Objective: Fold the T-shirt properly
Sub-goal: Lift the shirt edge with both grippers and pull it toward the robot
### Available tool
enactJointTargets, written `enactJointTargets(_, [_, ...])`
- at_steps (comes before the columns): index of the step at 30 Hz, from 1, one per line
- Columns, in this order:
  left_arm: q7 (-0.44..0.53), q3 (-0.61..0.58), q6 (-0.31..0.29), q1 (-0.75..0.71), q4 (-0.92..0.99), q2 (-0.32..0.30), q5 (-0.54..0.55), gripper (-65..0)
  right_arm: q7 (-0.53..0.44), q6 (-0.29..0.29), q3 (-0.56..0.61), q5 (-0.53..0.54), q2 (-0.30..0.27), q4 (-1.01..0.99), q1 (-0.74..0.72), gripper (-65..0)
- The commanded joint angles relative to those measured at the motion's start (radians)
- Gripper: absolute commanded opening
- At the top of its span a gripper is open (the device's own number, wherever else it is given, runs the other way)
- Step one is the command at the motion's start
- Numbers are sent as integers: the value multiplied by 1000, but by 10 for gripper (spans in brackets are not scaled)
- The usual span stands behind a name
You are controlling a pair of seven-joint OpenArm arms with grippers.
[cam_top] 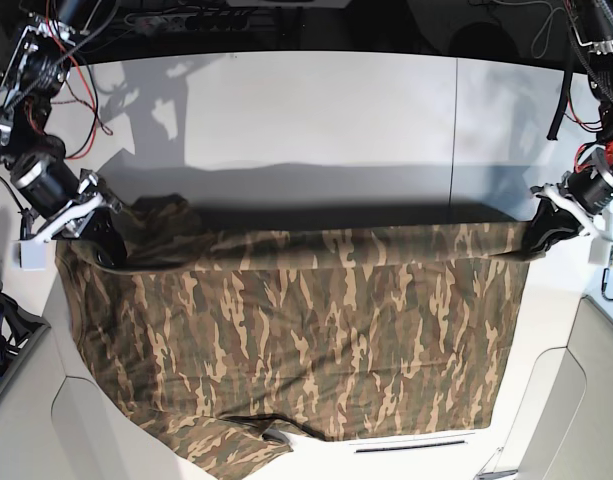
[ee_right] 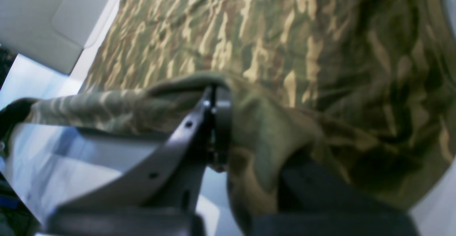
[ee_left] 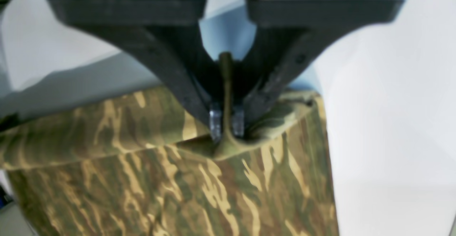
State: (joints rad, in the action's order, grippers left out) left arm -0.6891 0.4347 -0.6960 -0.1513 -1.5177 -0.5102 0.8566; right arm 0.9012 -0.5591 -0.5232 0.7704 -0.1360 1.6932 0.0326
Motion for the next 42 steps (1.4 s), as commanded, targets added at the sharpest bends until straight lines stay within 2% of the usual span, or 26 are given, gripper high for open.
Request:
enactJointTargets(1, [38, -13, -2, 22, -11, -22, -15, -650, -30, 4, -6, 14, -13, -10, -37, -650])
enactJointTargets(9, [166, -148, -2, 153, 102, -21, -220, -650, -42, -14, -6, -16, -14, -209, -206, -650])
enactJointTargets(20, [186, -268, -2, 376, 381, -14, -249, -650, -157, -14, -5, -169, -13, -460, -384, -650])
enactJointTargets(24, [231, -290, -2, 433, 491, -5, -249, -578, -224, -14, -5, -231, -13, -550, -436, -650])
enactJointTargets(29, [237, -291, -2, 468, 548, 9, -248, -555, -275, -14, -5, -299, -13, -671, -494, -650])
enactJointTargets(30, [237, -291, -2, 470, 549, 14, -249, -531, -285, -14, -5, -307, -13, -692, -502, -650])
enactJointTargets(32, [237, -291, -2, 469, 550, 23, -249, -438, -319, -14, -2, -321, -13, -727, -509, -650])
enactJointTargets(33, [237, -291, -2, 469, 550, 28, -249, -382, -339, -14, 3, -327, -13, -739, -509, -623])
enactJointTargets(35, [237, -291, -2, 469, 550, 34, -248, -294, -360, -14, 16, -350, -13, -755, -508, -397])
enactJointTargets(36, [237, -291, 5, 469, 550, 34, -247, -279, -359, -14, 23, -356, -13, -760, -508, -301])
enactJointTargets(37, [237, -291, 16, 470, 550, 34, -247, -280, -359, -14, 31, -356, -13, -761, -505, -239])
enactJointTargets(38, [235, -290, 30, 470, 550, 33, -247, -280, -352, -14, 36, -355, -13, -760, -505, -214])
enactJointTargets(42, [171, -273, 35, 470, 544, 22, -210, -280, -276, -14, 36, -336, -27, -744, -505, -216])
